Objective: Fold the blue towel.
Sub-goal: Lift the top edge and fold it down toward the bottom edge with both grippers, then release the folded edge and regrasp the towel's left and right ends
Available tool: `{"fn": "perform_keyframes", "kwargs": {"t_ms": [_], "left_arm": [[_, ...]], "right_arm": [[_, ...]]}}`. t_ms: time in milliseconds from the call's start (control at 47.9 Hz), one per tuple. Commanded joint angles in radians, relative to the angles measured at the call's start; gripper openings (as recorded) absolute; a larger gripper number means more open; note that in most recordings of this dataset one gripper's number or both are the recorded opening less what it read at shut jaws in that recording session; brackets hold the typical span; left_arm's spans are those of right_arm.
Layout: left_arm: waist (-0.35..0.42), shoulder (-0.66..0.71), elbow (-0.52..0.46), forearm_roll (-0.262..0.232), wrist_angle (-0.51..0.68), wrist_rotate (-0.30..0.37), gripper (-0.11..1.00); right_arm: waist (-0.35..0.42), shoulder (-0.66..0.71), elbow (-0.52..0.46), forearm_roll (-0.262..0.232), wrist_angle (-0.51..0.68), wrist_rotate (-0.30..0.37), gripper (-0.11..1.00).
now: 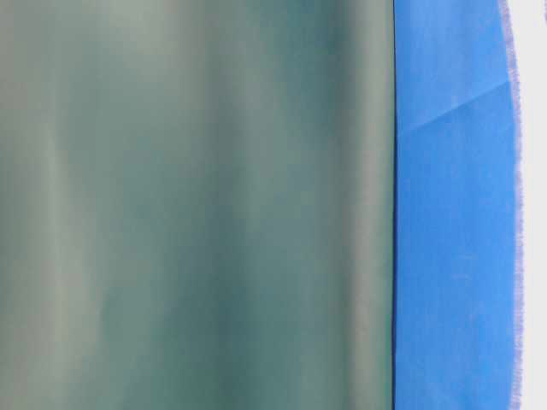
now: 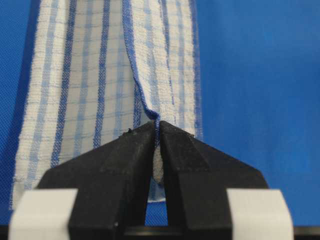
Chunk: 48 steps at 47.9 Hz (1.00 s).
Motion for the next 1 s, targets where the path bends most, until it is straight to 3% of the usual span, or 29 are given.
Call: {"fn": "perform_keyframes", "kwargs": {"t_ms": [0, 63, 125, 292, 396, 542, 689, 981], "left_arm": [[-0.005, 0.000, -0.018, 0.002, -0.008, 0.000, 0.05], [-0.005, 0.000, -0.018, 0.002, -0.008, 0.000, 0.12], [-0.005, 0.000, -0.018, 0.002, -0.006, 0.002, 0.27], [-0.005, -0.012, -0.017, 0.002, -0.003, 0.012, 0.71], [0.008, -0.028, -0.012, 0.002, -0.002, 0.015, 0.71], [0.032, -0.046, -0.008, 0.003, -0.002, 0.020, 0.67], [0.071, -0.048, -0.006, 0.011, -0.002, 0.028, 0.67], [0.181, -0.014, -0.009, 0.011, 0.011, 0.143, 0.66]], "right_arm": [[0.003, -0.005, -0.018, 0.002, -0.005, -0.002, 0.04], [0.003, -0.005, -0.020, 0.003, -0.005, -0.002, 0.08], [0.005, -0.005, -0.021, 0.002, -0.005, -0.002, 0.20], [0.008, -0.006, -0.021, 0.000, -0.005, -0.014, 0.70], [0.008, -0.012, -0.021, -0.002, -0.008, -0.034, 0.92], [-0.012, -0.028, -0.020, -0.002, -0.009, -0.055, 0.86], [-0.080, -0.028, -0.018, -0.003, -0.003, -0.066, 0.87], [-0.161, 0.011, -0.023, -0.021, -0.006, -0.072, 0.87]]}}
